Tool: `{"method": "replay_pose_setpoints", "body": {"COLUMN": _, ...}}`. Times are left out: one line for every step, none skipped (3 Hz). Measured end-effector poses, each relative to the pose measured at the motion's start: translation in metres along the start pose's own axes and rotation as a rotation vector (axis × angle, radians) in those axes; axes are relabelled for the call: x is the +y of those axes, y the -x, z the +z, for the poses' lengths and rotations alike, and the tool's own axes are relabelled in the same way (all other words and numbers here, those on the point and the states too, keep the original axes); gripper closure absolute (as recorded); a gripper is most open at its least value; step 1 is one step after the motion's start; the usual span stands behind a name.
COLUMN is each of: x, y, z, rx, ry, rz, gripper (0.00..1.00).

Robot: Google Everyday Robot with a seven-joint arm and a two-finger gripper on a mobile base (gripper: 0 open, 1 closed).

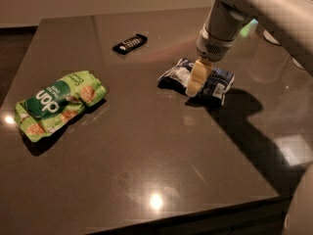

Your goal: Move blue chip bag near rxbar chocolate

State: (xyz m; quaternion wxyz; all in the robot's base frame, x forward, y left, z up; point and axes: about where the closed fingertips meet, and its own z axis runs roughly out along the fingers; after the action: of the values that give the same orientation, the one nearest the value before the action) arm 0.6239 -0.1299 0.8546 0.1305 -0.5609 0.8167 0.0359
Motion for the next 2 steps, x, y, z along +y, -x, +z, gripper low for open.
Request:
{"method": "replay_pose_setpoints", "body": {"x": -0.0021, "y": -0.0004, "z": 0.0009, "rx": 0.006, "ry": -0.002, "rz": 0.001, "gripper": 0.35}}
{"method": "replay_pose_setpoints", "body": {"x": -0.0024, "y": 0.0045, "z": -0.0026, "rx": 0.008, "ry": -0.005, "rz": -0.001, "gripper": 0.6}}
